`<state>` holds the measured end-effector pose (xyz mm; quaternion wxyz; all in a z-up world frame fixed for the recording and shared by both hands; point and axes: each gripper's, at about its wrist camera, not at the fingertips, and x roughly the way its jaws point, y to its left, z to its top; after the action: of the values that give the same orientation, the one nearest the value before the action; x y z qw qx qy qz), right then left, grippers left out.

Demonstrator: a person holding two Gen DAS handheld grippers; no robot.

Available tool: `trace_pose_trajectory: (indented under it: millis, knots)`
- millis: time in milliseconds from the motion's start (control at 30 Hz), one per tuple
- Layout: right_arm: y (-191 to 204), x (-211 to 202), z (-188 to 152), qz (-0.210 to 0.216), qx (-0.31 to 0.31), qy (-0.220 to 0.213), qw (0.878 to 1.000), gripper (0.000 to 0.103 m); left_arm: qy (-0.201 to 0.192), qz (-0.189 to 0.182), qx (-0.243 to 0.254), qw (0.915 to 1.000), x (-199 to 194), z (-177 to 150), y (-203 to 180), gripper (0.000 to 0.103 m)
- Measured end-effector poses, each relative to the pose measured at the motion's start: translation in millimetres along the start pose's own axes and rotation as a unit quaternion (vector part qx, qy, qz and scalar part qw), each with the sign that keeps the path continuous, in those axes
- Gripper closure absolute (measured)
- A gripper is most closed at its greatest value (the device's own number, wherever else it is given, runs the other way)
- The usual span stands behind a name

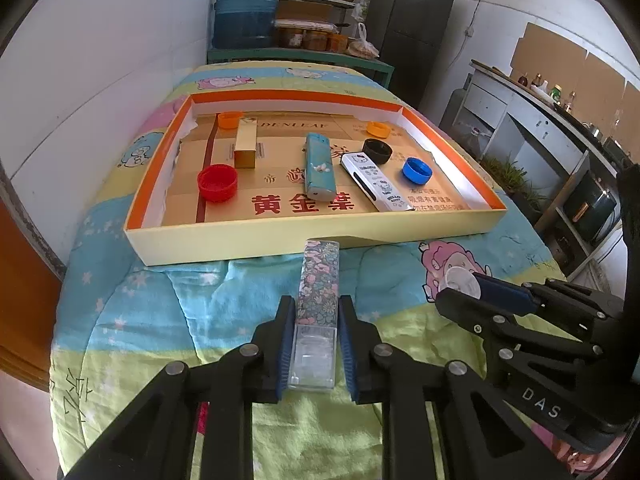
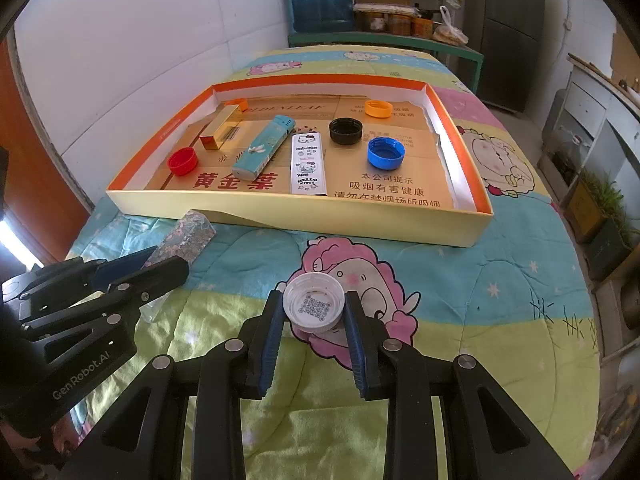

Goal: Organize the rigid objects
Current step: 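Grasp the clear glitter tube with the left tool while the right tool grasps the white cap, then carry the clear tube and white cap over the box lid and lower them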

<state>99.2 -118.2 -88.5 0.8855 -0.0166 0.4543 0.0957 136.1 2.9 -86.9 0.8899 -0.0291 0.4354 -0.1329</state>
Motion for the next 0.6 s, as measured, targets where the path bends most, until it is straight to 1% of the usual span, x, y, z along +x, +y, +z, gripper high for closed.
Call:
trace_pose_trajectory:
  millis: [600]
  knots:
    - [1,-12,2,0.002,0.001,-0.015,1.000,0.072,-0.022,-0.011,-0.001,0.9997,-14,3,-3,0.083]
